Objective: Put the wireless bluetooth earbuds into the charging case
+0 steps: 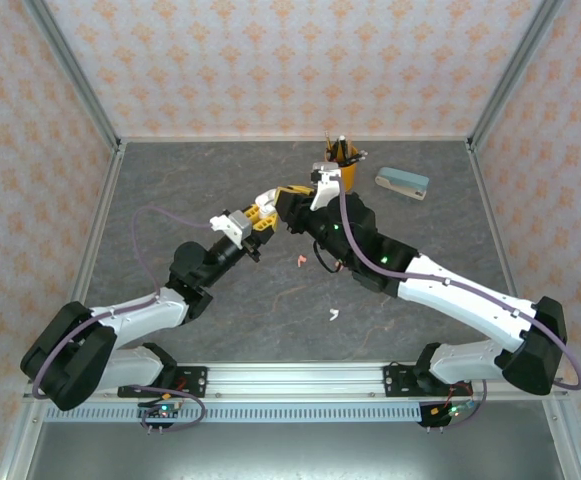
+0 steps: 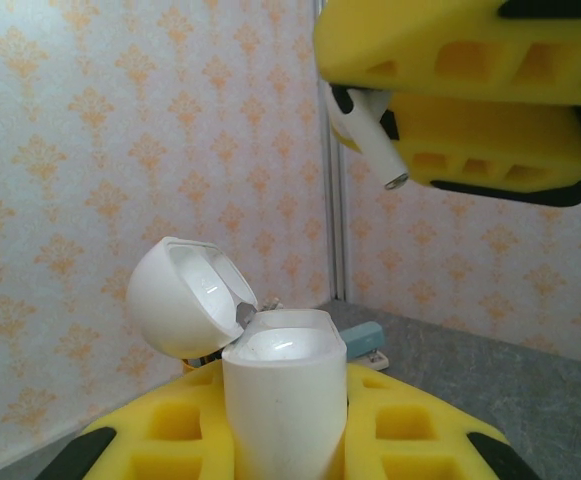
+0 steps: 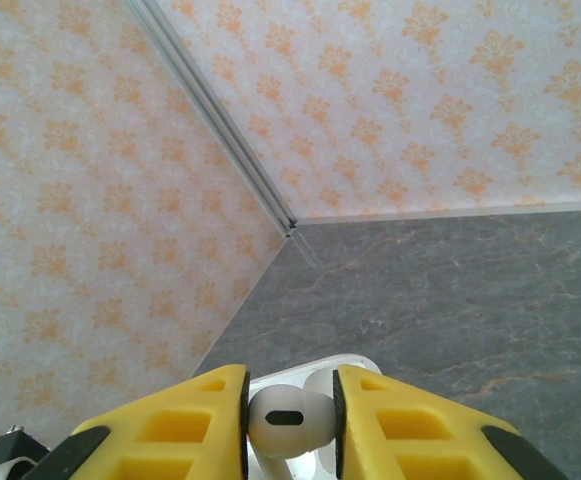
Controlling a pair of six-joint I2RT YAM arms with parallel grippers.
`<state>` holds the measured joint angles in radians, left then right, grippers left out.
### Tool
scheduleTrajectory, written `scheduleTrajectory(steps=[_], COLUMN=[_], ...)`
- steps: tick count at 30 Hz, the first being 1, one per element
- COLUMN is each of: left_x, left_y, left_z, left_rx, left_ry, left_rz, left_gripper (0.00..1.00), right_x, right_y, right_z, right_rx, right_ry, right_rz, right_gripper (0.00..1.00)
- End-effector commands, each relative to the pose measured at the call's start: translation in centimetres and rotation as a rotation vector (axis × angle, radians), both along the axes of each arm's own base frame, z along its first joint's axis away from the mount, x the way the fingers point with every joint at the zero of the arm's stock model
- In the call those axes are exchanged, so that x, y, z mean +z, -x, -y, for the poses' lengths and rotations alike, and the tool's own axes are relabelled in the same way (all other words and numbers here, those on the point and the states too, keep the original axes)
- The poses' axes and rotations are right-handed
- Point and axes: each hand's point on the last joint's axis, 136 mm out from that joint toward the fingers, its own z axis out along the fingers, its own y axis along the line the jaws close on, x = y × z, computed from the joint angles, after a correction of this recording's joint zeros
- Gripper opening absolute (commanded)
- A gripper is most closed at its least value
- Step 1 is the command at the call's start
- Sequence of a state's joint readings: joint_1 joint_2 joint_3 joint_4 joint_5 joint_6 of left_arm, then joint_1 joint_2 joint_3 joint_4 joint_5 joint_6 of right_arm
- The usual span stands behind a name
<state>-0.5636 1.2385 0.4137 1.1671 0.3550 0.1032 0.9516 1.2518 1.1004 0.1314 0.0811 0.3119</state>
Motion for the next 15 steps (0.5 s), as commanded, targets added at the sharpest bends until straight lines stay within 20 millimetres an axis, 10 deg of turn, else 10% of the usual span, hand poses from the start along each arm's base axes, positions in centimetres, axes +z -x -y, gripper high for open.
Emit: scheduleTrajectory(steps=[1,15], left_x=[3.3,4.0], left_y=[0.2,0.1], left_z=[-0.1,0.1], left_rx=[0.009,0.01], left_ry=[0.071,0.104], left_rz=[0.086,0.088], left_gripper=[0.0,0.0], right_x=[2.1,1.4], right_y=[-0.1,-1.0], right_z=[-0.3,-1.5], right_rx=[0.014,0.013], right_ry=[-0.091,-0.19], right_rz=[0.067,0.051], right_gripper=[0.25,0.25])
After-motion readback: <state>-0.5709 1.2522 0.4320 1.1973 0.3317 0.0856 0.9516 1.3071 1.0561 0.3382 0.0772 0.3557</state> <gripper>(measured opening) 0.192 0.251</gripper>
